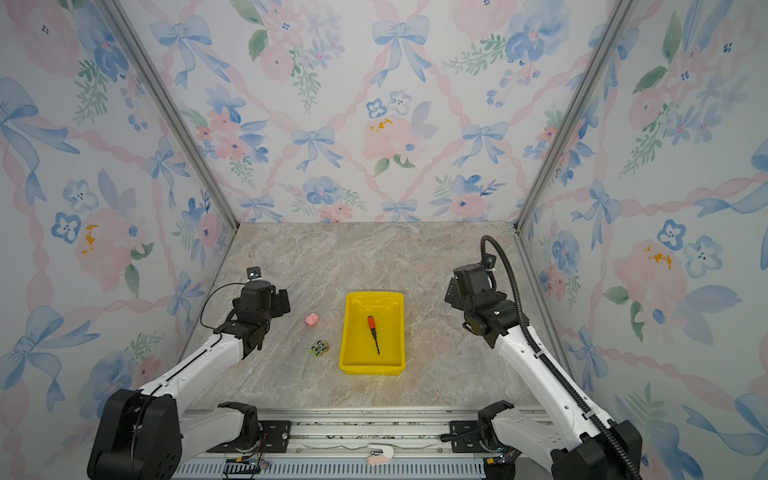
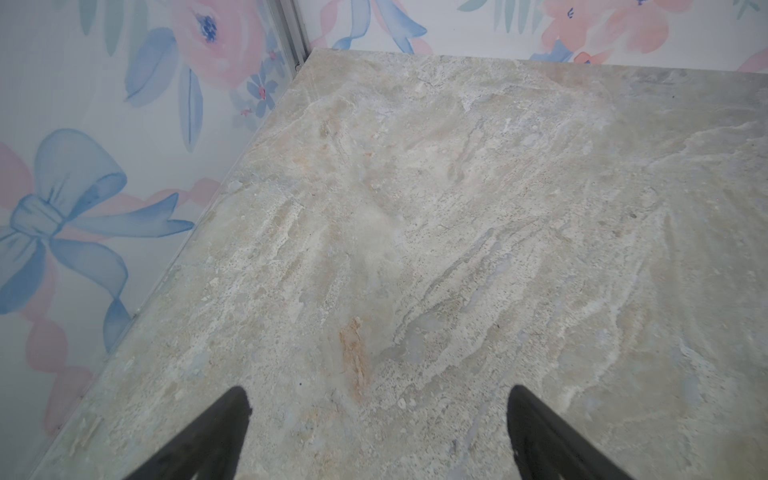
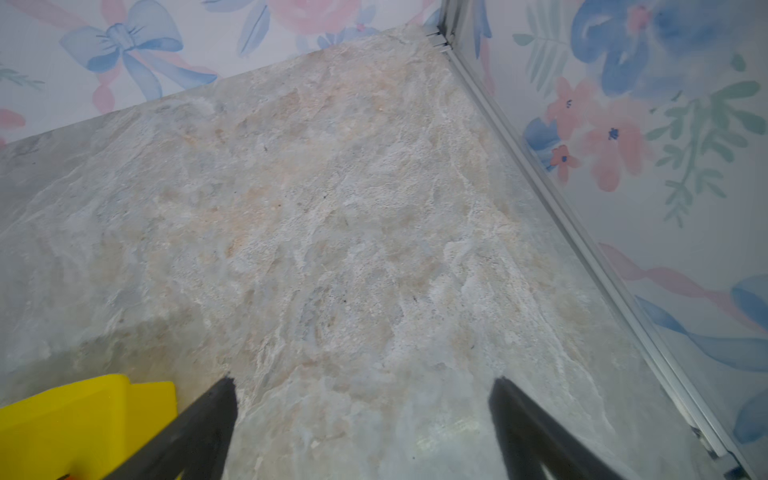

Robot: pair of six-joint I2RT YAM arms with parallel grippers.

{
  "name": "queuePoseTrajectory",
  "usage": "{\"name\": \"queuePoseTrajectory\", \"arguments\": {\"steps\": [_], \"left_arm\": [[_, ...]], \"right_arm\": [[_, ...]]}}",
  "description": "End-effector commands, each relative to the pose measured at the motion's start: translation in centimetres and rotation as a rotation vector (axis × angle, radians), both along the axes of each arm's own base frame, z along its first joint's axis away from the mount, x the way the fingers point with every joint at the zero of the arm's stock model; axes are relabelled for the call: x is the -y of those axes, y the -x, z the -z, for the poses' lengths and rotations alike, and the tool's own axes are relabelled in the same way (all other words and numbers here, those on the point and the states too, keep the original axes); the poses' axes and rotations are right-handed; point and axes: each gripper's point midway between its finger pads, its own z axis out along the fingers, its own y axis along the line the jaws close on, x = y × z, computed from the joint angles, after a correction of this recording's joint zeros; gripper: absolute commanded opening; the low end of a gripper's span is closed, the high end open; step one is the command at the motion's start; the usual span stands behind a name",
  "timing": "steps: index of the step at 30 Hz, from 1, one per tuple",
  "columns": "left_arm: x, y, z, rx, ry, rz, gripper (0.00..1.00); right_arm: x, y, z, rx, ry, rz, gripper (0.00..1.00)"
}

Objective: Put the screwdriver in the bin

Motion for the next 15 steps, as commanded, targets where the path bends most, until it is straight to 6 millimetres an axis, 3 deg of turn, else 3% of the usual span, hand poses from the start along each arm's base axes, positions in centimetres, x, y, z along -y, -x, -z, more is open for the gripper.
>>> {"name": "queuePoseTrajectory", "arguments": {"steps": [1, 6, 15], "left_arm": [[-0.5, 0.4, -1.6, 0.169, -0.033, 0.017, 0.98], [0.2, 1.9, -2.3, 0.306, -0.088, 0.109, 0.97], [0.1, 2.3, -0.5, 0.296, -0.091, 0.141, 0.98]], "right_arm": [[3.2, -0.4, 0.5, 0.069, 0.109, 0.112, 0.97], [2.2, -2.1, 1.9, 0.135, 0.238, -0.081, 0.97], [2.2, -4.4, 6.6, 0.180, 0.248, -0.178, 0.97]]}}
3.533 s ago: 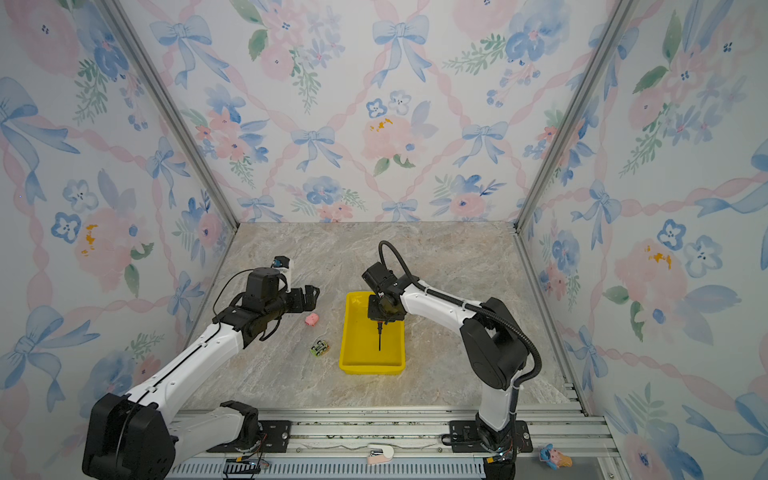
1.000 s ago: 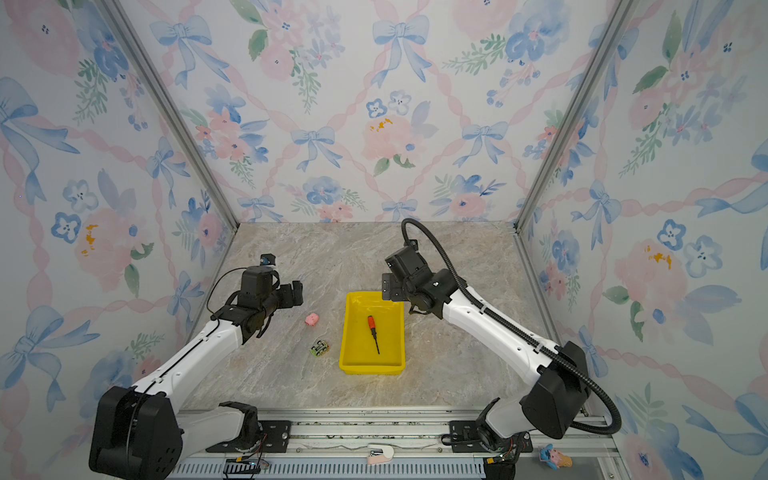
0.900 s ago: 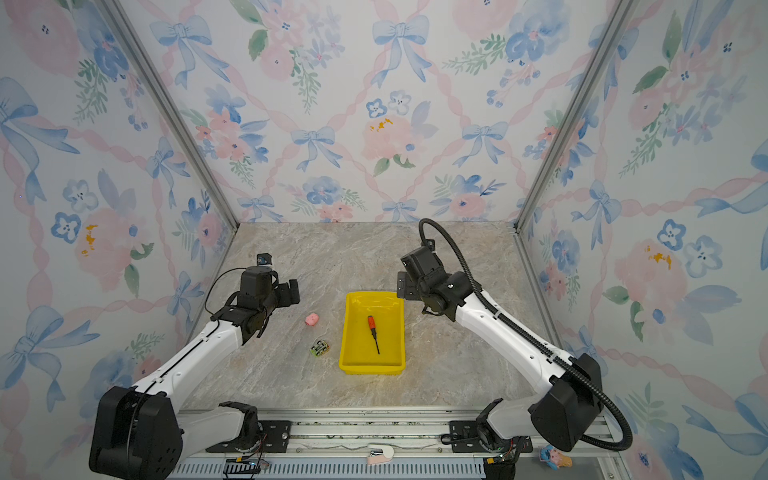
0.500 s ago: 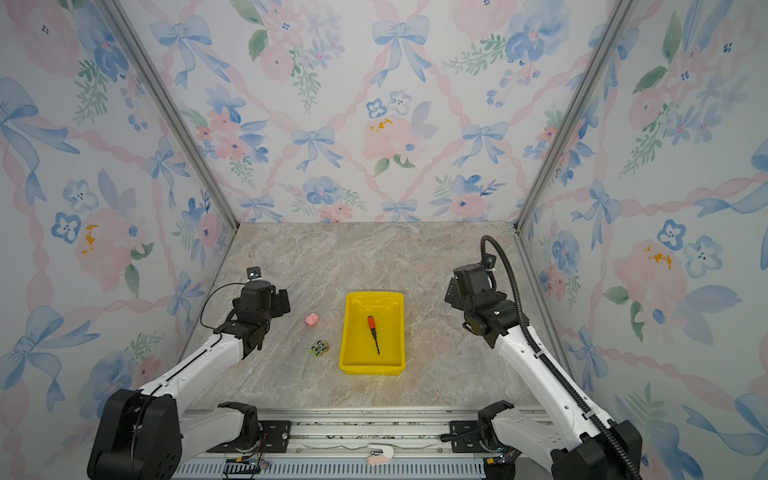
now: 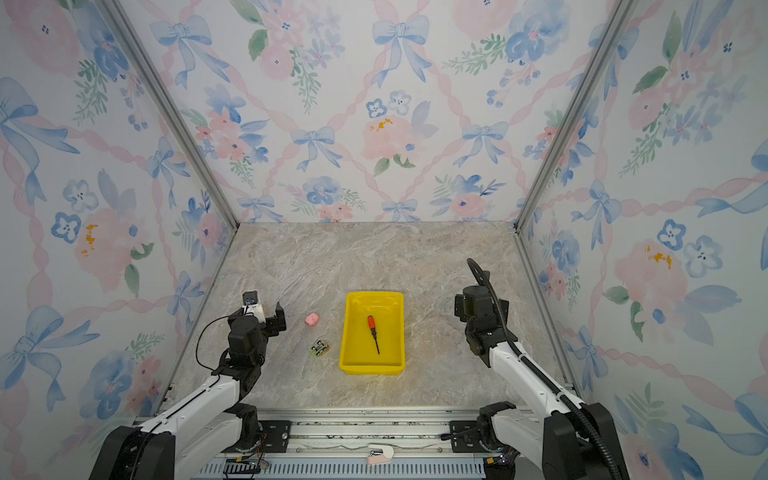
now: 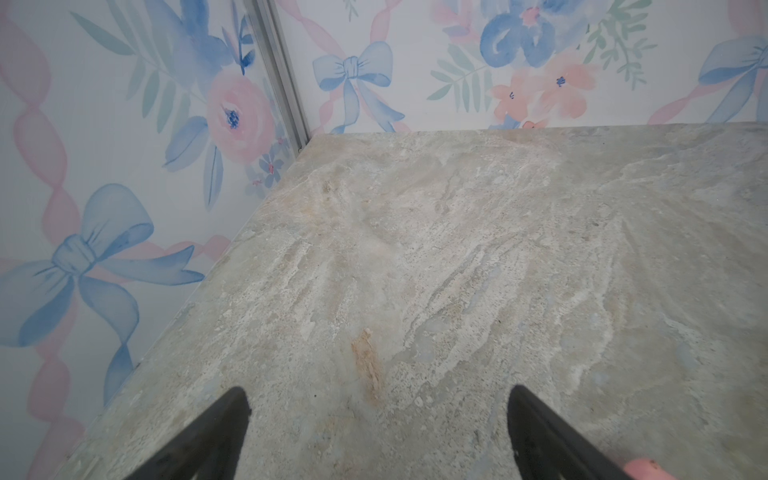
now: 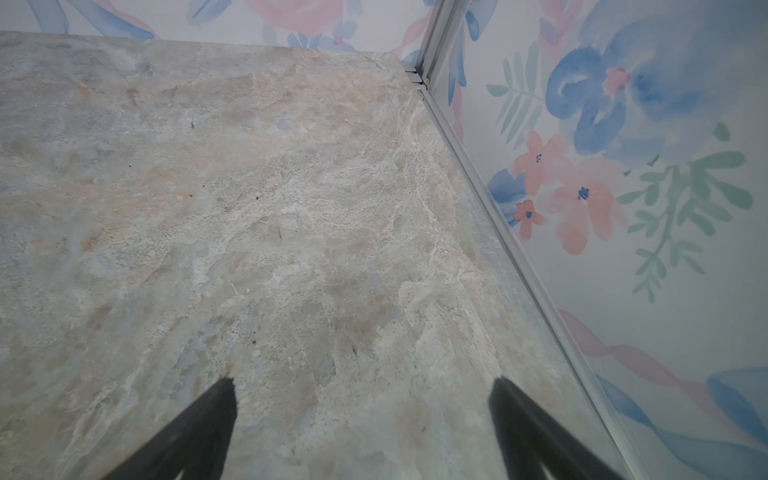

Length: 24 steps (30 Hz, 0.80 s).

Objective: Put the screwdriver in the bin

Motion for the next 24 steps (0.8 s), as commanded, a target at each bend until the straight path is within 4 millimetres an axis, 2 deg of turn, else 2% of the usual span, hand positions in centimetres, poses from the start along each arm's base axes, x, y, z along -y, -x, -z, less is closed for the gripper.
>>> {"name": "queuePoseTrajectory", "arguments": {"steps": [1, 8, 12, 16, 20, 24], "left_arm": [[0.6, -0.4, -0.4, 0.056, 0.010, 0.051, 0.98], [1.7, -1.8, -0.3, 0.071, 0.020, 0.134, 0.98], [2.2, -3.0, -0.5, 0.085, 0.016, 0.172, 0.97], [2.4, -4.4, -0.6, 0.095, 0.026, 0.189, 0.98], [2.4, -5.5, -0.6, 0.106, 0.035, 0.203, 0.97], [2.4, -6.2, 0.5, 0.090, 0.044, 0.218, 0.98]], "right_arm": [[-0.1, -2.0, -0.5, 0.119, -0.010, -0.048, 0.97], [0.0, -4.9, 0.8, 0.194, -0.066, -0.079, 0.97], [-0.9, -6.3, 1.2, 0.177, -0.055, -0.154, 0.97], [-0.2, -6.6, 2.2, 0.205, -0.084, -0.145, 0.97], [-0.3, -6.6, 2.7, 0.209, -0.079, -0.149, 0.97], [-0.3, -6.4, 3.2, 0.246, -0.076, -0.153, 0.97]]}}
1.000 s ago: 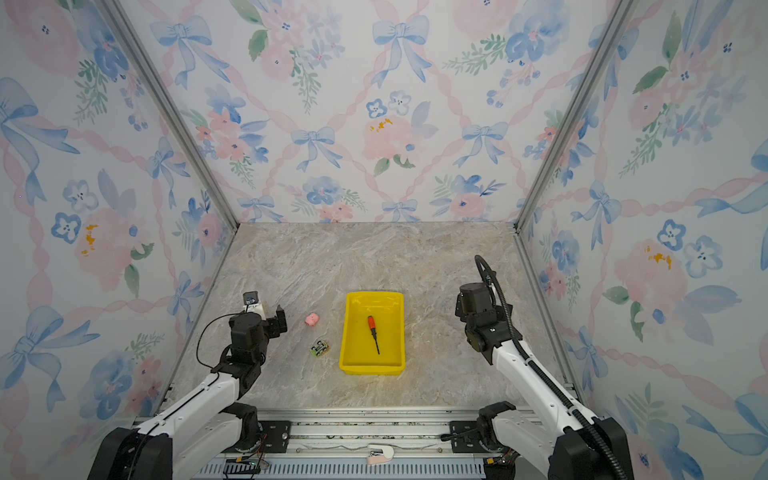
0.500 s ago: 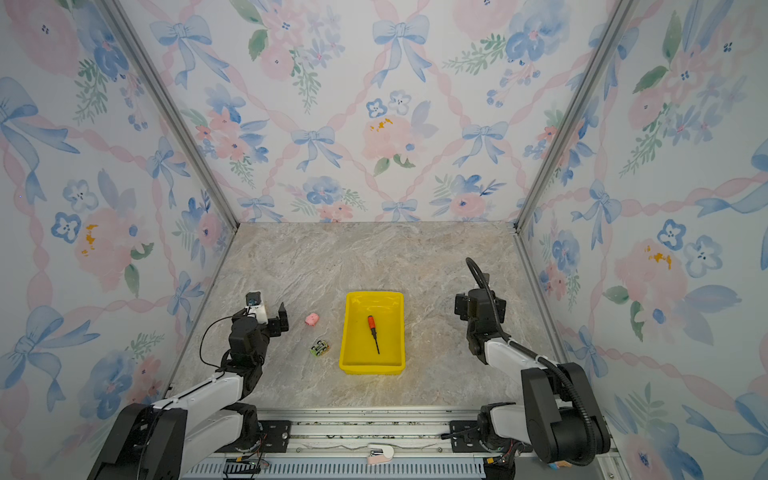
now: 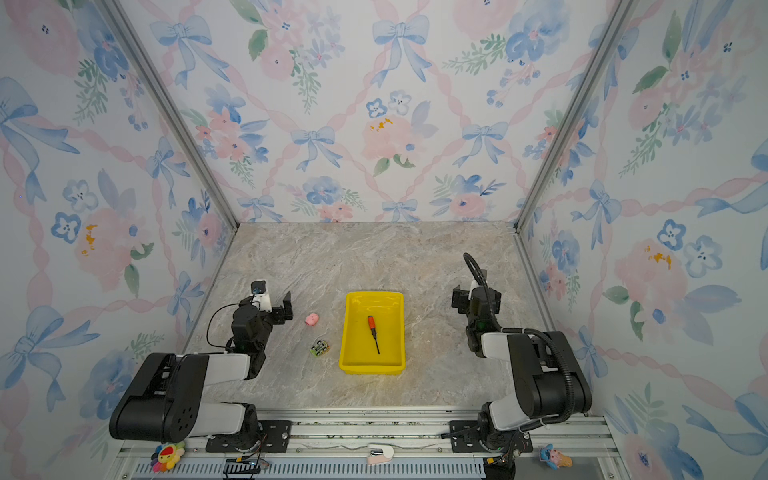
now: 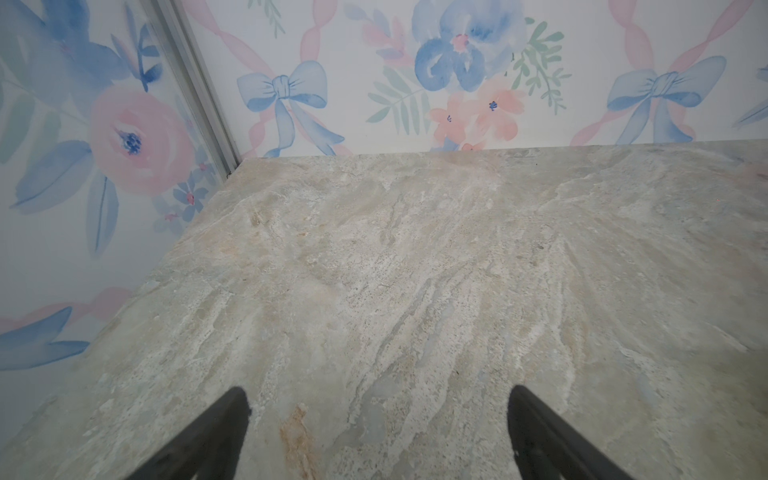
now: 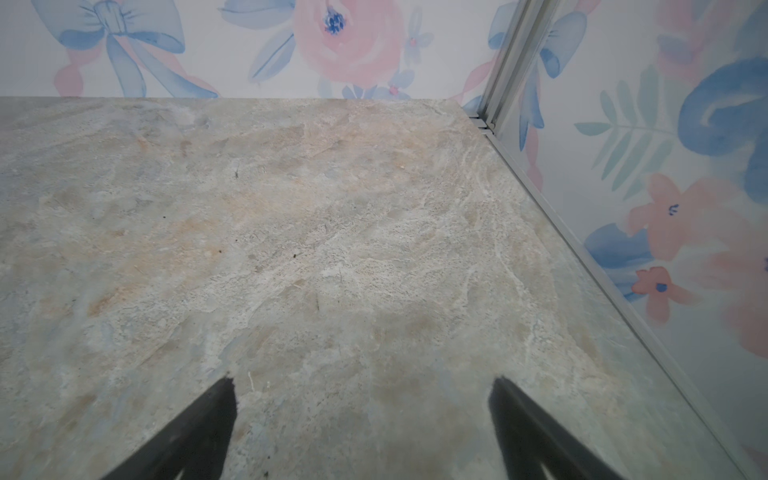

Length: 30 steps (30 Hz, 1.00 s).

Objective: Put the screwdriver in the bin

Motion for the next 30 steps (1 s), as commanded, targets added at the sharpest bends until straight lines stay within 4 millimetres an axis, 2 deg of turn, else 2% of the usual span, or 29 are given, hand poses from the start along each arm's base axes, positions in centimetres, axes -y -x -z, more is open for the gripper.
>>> {"name": "queuePoseTrajectory", "arguments": {"steps": [1, 6, 11, 30], "left_arm": [[0.5, -1.0, -0.7, 0.044, -0.001, 0.041, 0.97], [0.5, -1.5, 0.5, 0.030, -0.002, 0.048, 0.98], [-0.3, -1.4, 0.5, 0.035, 0.010, 0.009, 0.97], [-0.2, -1.5, 0.4, 0.037, 0.003, 0.007, 0.98]], "right_arm": [[-0.2, -0.3, -0.6, 0.050, -0.006, -0.019, 0.97], [-0.1, -0.3, -0.6, 0.050, -0.011, -0.022, 0.97], [-0.2, -0.3, -0.6, 0.049, -0.011, -0.022, 0.97], [-0.2, -0.3, -0.6, 0.051, -0.012, -0.023, 0.97]]}}
